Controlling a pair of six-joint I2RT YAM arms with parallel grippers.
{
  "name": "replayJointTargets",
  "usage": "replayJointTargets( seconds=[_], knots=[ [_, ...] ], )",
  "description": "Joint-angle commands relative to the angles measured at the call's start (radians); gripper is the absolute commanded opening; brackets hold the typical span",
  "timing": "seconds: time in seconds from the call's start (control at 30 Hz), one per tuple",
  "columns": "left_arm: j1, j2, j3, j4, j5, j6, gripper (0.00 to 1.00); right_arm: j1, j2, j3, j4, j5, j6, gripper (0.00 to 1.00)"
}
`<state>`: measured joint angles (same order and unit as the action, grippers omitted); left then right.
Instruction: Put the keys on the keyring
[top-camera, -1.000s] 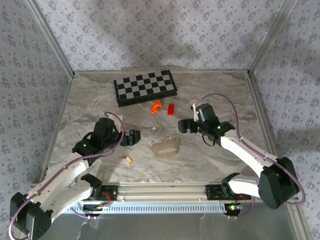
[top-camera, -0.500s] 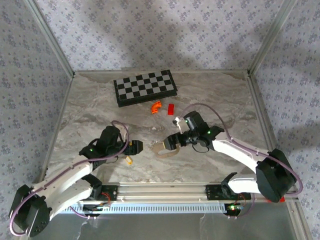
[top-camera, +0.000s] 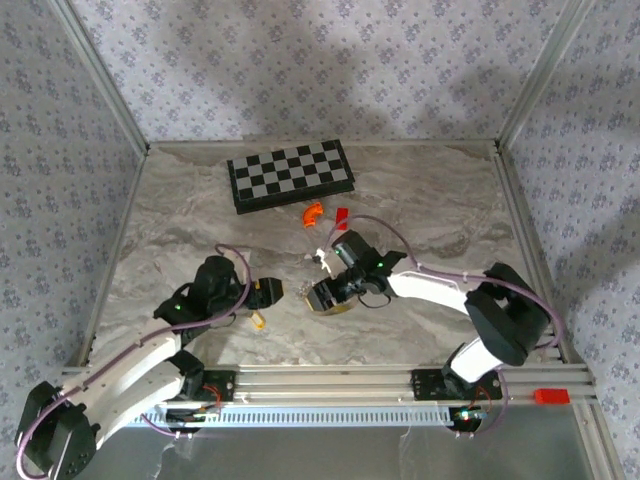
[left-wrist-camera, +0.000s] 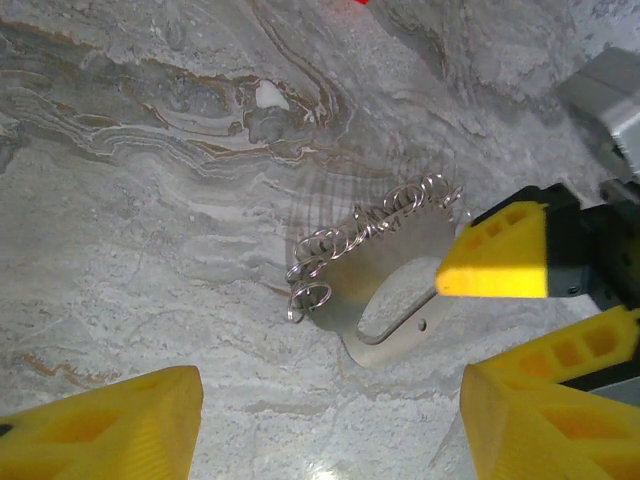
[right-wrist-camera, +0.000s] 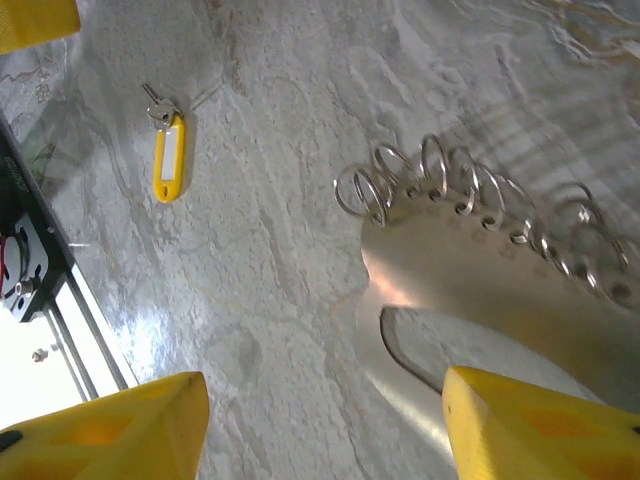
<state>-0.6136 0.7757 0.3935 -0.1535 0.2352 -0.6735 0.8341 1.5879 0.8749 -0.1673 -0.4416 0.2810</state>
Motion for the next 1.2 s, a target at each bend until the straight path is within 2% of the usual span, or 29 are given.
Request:
replayJointTargets(
  seconds=[0.0, 0.23, 0.43, 1.17],
  knots=[
    [0.006, -0.03, -0.002, 0.039, -0.024, -0.023, 0.66, 0.012, 0.052, 0.047, 0.014, 0.016, 0.003, 0.58],
    [0.006, -0.07, -0.008, 0.018, -0.035, -0.01, 0.66, 0.025, 0.13, 0.102, 0.017, 0.054, -0.005, 0.44],
    [0.006, -0.082, -0.009, 0.015, -0.041, -0.006, 0.66, 0.036, 0.18, 0.146, -0.01, 0.077, -0.022, 0.35],
    [0.006, -0.082, -0.008, 0.051, -0.037, -0.012, 0.66, 0.054, 0.233, 0.174, -0.025, 0.12, -0.052, 0.3]
  ],
)
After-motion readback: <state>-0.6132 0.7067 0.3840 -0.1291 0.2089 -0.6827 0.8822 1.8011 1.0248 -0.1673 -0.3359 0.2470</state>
